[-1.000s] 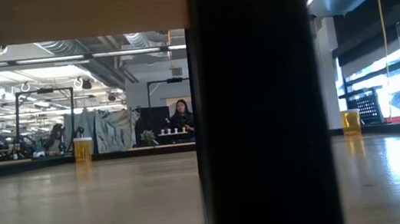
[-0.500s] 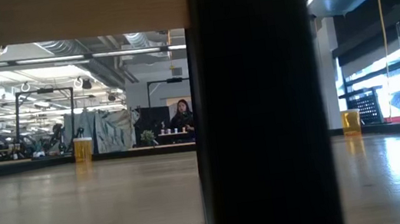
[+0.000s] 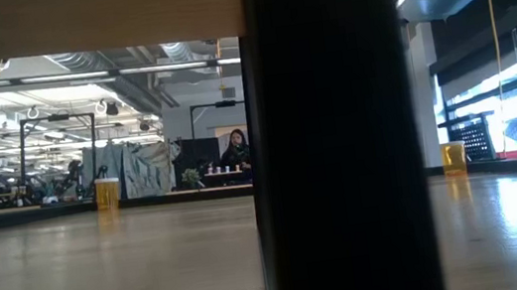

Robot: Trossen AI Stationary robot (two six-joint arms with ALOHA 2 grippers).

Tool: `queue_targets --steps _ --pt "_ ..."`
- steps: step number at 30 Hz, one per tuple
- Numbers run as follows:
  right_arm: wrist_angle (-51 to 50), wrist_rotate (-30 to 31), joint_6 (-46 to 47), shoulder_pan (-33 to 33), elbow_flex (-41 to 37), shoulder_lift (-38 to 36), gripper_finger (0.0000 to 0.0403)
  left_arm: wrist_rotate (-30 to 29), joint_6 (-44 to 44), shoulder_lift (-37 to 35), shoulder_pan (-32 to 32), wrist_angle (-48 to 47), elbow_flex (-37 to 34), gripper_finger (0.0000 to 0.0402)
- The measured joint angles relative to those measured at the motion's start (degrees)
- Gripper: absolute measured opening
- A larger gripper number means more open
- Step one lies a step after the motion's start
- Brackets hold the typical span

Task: Pick and place medicine bottles onto shelf by color
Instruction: Adjust the pink pill bottle on the shelf

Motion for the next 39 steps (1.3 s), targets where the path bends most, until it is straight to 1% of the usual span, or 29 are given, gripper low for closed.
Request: queue_targets --steps 4,13,19,39 --pt "0.0 0.0 0.0 0.0 0.0 0.0 0.0213 0.0 0.61 0.07 0.0 1.41 -1.65 0.021" --pt "-0.02 0.0 0.01 0.0 0.0 0.0 0.0213 -0.4 -0.36 0.07 -0.17 0.93 -1.73 0.021" --pt "-0.02 0.0 0.0 0.0 0.0 0.0 0.0213 -1.06 2.13 0.05 -0.2 0.88 -1.73 0.021" --pt "-0.02 0.0 0.01 0.0 0.0 0.0 0.0213 -0.66 2.45 0.04 -0.24 1.36 -1.73 0.021"
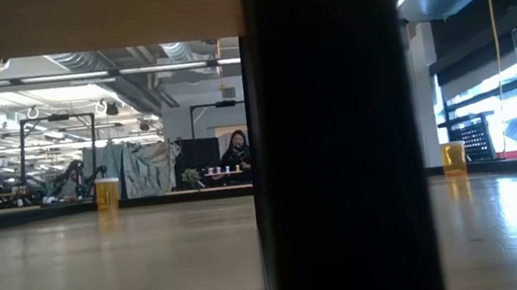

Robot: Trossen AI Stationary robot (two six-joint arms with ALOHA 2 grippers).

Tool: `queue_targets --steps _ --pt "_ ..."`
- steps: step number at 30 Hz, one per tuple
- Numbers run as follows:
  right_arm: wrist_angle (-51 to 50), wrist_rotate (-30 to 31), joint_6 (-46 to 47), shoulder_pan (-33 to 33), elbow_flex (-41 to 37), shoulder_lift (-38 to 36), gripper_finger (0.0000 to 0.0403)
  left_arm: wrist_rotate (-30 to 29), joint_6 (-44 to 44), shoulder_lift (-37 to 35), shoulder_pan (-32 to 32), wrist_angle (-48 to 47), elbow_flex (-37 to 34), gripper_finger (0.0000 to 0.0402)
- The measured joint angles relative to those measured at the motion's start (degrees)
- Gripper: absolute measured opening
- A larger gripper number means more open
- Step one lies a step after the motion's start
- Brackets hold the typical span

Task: Pick and place medicine bottles onto shelf by color
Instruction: Adjust the pink pill bottle on the shelf

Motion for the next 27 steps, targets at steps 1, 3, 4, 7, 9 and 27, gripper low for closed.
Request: queue_targets --steps 1,3,4,7,9,27 --pt "0.0 -0.01 -0.01 0.0 0.0 0.0 0.0213 -0.01 0.01 0.0 0.0 0.0 0.0 0.021" --pt "0.01 -0.01 -0.01 0.0 0.0 0.0 0.0213 -0.06 0.02 0.0 0.0 -0.02 0.0 0.021" --pt "0.01 -0.01 -0.01 0.01 0.0 0.0 0.0213 -0.16 0.02 0.0 0.0 -0.02 0.0 0.021" --pt "0.0 -0.02 0.01 0.0 0.0 0.0 0.0213 -0.21 0.0 0.0 0.0 -0.02 0.0 0.021" --pt "0.02 -0.02 -0.01 0.0 0.0 0.0 0.0213 -0.21 -0.04 0.0 0.0 -0.06 0.0 0.021" --pt "0.02 -0.02 0.0 0.0 0.0 0.0 0.0213 -0.21 -0.96 0.76 -0.07 -0.24 -0.07 0.021"
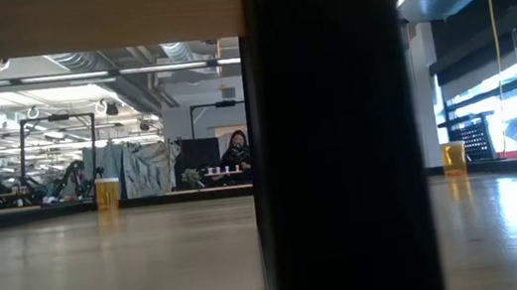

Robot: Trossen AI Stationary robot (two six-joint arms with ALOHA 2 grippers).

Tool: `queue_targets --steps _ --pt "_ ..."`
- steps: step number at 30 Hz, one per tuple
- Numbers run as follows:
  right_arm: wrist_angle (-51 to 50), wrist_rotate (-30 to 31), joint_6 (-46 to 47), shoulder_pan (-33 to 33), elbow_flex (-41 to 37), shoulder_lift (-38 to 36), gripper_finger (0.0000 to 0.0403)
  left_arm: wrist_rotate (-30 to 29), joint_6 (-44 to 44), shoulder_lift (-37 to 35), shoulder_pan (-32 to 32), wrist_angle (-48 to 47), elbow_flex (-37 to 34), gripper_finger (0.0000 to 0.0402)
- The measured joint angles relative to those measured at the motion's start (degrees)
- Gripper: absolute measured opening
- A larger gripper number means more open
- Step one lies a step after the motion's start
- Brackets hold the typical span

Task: Pick and place medicine bottles onto shelf by color
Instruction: Adjust the pink pill bottle on the shelf

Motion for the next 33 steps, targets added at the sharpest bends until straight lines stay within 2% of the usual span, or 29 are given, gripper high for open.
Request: queue_targets --steps 33 --pt "-0.01 0.01 0.0 0.02 0.0 0.0 0.0213 -0.04 -2.36 0.02 0.0 -0.96 0.04 0.0124"
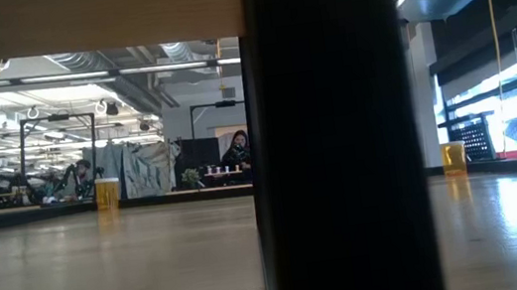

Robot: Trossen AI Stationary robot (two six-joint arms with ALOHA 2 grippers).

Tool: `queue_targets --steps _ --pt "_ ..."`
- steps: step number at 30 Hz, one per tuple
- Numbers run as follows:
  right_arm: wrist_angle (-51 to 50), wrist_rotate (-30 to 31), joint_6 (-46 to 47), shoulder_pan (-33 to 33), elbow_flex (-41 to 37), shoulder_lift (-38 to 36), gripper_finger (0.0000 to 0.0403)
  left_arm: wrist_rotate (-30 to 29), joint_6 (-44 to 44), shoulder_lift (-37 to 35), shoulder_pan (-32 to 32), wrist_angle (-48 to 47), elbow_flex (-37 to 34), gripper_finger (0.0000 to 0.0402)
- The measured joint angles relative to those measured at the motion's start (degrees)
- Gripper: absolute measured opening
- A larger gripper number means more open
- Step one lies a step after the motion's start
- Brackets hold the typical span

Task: Pick and place medicine bottles onto shelf by color
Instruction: Adjust the pink pill bottle on the shelf

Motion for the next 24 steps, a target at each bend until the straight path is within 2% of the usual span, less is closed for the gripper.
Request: queue_targets --steps 24 --pt "-0.01 -0.01 0.02 -0.02 0.0 0.0 0.0213 -0.81 1.05 -0.2 -0.02 -1.25 0.02 0.0123"
